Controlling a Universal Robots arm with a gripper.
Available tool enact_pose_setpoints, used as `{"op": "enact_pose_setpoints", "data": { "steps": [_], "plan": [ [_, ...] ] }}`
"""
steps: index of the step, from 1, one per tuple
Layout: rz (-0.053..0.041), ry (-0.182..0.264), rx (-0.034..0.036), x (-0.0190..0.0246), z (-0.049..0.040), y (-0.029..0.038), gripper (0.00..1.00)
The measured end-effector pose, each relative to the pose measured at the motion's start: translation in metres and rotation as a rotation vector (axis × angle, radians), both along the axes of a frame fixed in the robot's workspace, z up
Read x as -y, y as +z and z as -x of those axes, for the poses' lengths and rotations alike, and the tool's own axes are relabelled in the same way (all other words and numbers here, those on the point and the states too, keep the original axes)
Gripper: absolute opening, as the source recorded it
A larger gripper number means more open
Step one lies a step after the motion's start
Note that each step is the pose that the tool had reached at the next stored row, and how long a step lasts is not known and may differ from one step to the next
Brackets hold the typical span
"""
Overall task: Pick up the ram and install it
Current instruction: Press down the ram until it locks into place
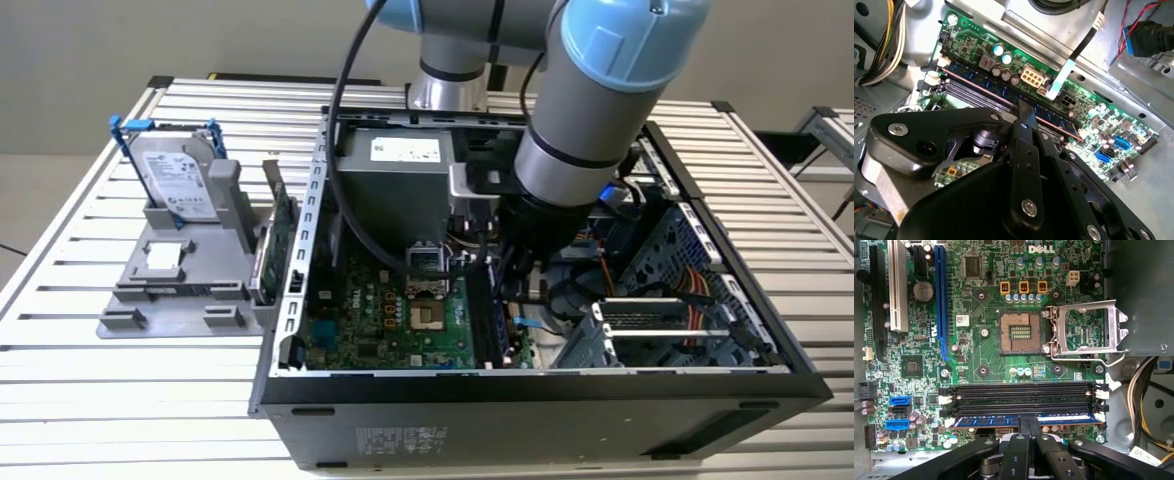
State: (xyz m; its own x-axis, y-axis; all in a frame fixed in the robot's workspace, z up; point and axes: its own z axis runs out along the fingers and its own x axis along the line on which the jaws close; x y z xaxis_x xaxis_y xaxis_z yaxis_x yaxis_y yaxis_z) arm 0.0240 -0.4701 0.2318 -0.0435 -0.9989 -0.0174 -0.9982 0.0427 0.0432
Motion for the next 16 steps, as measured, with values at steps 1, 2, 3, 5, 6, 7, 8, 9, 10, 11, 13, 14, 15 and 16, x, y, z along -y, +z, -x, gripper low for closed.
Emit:
{"op": "enact_pose_setpoints", "data": {
  "steps": [1, 2, 3, 5, 6, 7, 8, 9, 10, 11, 13, 14, 15, 16],
  "plan": [
    [0.0, 0.0, 0.0, 0.0, 0.0, 0.0009, 0.0],
    [0.0001, 0.0, 0.0, 0.0, 0.0, 0.0017, 0.0],
    [0.0001, 0.0, 0.0, 0.0, 0.0, 0.0024, 0.0],
    [0.0001, 0.0, 0.0, 0.0, 0.0, 0.004, 0.0],
    [0.0, 0.0, 0.0, 0.0, 0.0, 0.0048, 0.0],
    [0.0002, 0.0, -0.0001, 0.0, 0.0, 0.0057, 0.0],
    [0.0, 0.0, 0.0, 0.0, 0.0, 0.0062, 0.0],
    [0.0001, 0.0, 0.0, 0.0, 0.0, 0.0069, 0.0],
    [0.0, 0.0, 0.0, 0.0, 0.0, 0.0077, 0.0],
    [0.0, 0.0, 0.0, 0.0, 0.0, 0.0083, 0.0],
    [0.0, 0.0, 0.0, 0.0, 0.0, 0.0092, 0.0],
    [0.0001, 0.0, 0.0, 0.0, 0.0, 0.01, 0.0],
    [0.0, 0.0, 0.0, 0.0, 0.0, 0.0107, 0.0],
    [0.0, 0.0, 0.0, 0.0, 0.0, 0.0113, 0.0]
  ]
}}
